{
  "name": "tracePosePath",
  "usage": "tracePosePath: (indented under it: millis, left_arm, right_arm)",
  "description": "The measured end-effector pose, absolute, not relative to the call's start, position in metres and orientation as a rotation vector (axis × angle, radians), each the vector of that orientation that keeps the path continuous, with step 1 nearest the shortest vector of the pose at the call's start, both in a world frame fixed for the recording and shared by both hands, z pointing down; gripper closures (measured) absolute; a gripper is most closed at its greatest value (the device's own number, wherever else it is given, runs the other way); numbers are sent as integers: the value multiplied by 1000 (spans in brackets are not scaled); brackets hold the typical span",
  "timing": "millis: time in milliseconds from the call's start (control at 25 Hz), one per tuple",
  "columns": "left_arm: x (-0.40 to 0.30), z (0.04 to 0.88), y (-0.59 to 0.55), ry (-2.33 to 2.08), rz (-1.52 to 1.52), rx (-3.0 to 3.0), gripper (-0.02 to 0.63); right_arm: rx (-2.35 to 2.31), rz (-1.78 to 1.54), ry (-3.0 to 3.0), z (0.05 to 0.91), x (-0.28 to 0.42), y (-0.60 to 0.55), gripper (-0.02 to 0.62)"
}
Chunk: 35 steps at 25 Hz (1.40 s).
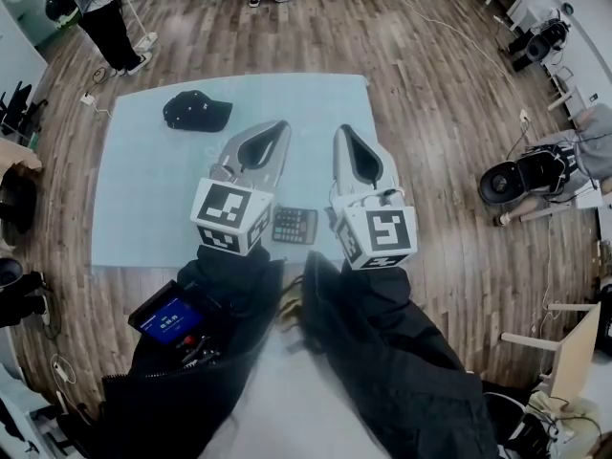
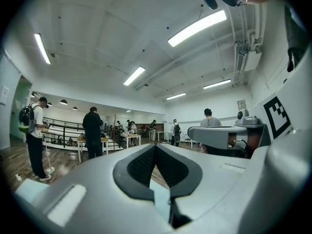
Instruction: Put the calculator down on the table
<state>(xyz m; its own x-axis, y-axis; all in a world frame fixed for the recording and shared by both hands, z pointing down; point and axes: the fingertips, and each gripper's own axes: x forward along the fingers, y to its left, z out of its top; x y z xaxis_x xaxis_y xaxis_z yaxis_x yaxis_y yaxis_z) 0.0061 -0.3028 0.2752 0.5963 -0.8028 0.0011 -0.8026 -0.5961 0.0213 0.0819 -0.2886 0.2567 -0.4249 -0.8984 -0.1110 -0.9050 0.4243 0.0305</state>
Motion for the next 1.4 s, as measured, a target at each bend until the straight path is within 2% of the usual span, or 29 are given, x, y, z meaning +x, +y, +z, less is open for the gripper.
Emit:
tracePosePath:
  millis: [1400]
  left_arm:
    - [9, 280, -300, -1375, -30, 2795, 607]
  right_arm:
    - [-1709, 148, 2570, 260, 82, -283, 602]
